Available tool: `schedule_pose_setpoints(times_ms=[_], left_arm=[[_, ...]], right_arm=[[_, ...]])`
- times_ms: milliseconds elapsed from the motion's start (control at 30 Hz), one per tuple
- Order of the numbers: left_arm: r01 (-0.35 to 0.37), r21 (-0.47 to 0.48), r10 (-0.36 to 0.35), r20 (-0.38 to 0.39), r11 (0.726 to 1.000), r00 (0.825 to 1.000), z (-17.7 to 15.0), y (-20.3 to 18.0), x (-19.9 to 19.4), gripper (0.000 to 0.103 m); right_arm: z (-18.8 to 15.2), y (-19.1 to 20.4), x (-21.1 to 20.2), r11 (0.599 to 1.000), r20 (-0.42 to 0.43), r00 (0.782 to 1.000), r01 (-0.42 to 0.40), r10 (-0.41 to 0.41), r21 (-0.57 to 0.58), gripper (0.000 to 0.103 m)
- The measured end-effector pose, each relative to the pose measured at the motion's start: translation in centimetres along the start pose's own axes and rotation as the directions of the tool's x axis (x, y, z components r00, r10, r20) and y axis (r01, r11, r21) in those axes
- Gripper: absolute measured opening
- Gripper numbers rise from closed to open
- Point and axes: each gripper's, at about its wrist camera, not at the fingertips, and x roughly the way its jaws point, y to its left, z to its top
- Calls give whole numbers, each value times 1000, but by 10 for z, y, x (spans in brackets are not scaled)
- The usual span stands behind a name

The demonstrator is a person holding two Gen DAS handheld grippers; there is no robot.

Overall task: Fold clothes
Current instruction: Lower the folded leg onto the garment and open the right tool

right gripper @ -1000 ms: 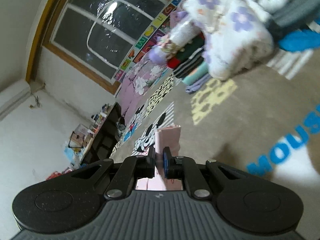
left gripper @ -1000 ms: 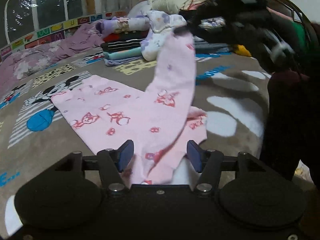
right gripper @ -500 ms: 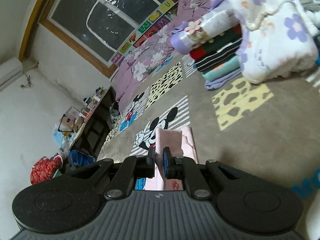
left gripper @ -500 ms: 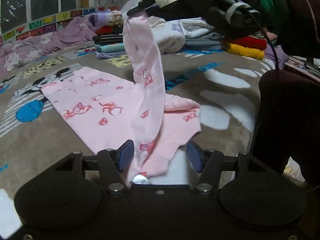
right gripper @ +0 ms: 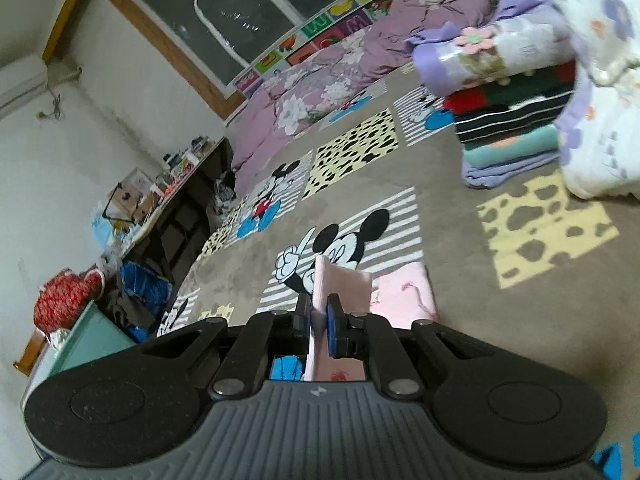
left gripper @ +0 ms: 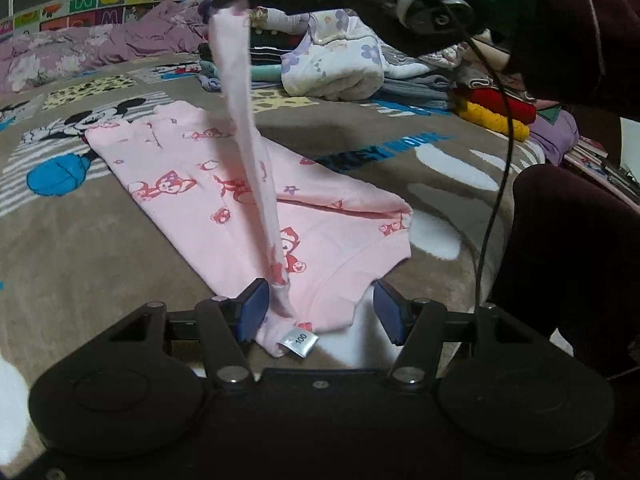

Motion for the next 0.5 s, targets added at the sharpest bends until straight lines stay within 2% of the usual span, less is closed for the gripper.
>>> schedule_pose_setpoints(times_ms=[500], left_arm=[[79, -99, -80, -9, 992, 997, -2, 15, -9, 58]], right_arm=[[-2, 21, 54, 994, -63, 994, 81, -86, -79, 11]])
